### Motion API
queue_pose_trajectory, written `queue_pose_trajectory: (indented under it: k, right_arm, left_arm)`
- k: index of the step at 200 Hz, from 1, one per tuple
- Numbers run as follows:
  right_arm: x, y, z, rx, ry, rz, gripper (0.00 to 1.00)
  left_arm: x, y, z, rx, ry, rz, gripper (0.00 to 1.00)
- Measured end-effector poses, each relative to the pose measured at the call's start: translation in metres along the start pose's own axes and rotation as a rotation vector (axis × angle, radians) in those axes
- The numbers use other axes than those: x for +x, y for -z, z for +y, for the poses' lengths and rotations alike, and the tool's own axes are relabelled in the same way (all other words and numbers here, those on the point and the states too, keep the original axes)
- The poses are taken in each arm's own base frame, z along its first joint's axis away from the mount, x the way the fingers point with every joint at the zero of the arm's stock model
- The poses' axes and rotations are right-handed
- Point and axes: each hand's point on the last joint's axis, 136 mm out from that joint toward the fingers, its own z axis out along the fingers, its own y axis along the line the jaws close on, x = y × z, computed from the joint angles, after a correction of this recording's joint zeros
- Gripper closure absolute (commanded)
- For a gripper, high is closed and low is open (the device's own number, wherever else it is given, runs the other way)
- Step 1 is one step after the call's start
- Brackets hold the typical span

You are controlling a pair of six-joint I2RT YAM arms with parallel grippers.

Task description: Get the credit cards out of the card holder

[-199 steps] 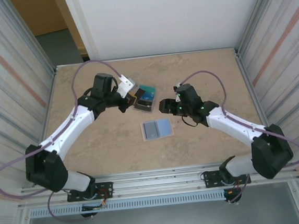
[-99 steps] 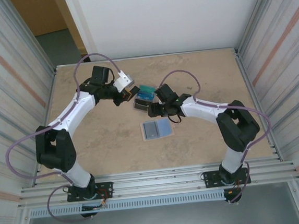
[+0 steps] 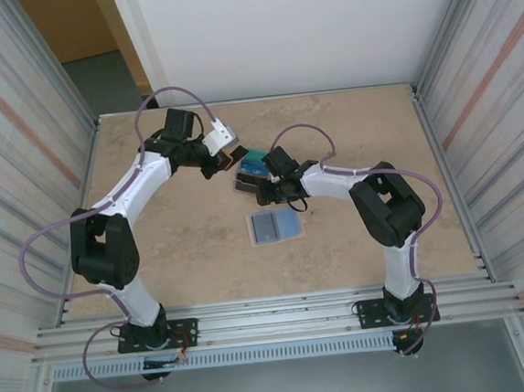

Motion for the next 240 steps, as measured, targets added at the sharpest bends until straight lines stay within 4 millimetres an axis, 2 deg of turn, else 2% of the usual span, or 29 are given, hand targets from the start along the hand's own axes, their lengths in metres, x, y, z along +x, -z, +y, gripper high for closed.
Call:
queue_pose_trajectory:
  k: [40, 114, 148, 168, 200, 240]
  right_arm:
    - [-0.006, -0.004, -0.016, -0.005, -0.040, 0.009, 0.47]
    - [-0.014, -0.006, -0.022, -0.023, -0.063, 0.005, 0.48]
    - [-0.013, -0.005, -0.022, -0.024, -0.069, -0.005, 0.49]
    - [-0.007, 0.001, -0.024, -0.024, -0.099, -0.002, 0.53]
    - [-0.013, 0.013, -0.016, -0.057, -0.158, -0.019, 0.58]
    - [-0.030, 0.020, -0.006, -0.090, -0.208, -0.050, 0.57]
  left_arm:
    - [0.006, -0.015, 0.005, 0.019, -0.018, 0.024, 1.00]
    - [0.012, -0.034, 0.012, 0.068, -0.073, 0.062, 1.00]
    - [0.013, -0.035, 0.012, 0.075, -0.077, 0.073, 1.00]
    - [0.010, -0.033, 0.013, 0.070, -0.085, 0.067, 1.00]
    - [0.009, -0.033, 0.014, 0.068, -0.090, 0.065, 1.00]
    - [0.008, -0.033, 0.014, 0.068, -0.090, 0.064, 1.00]
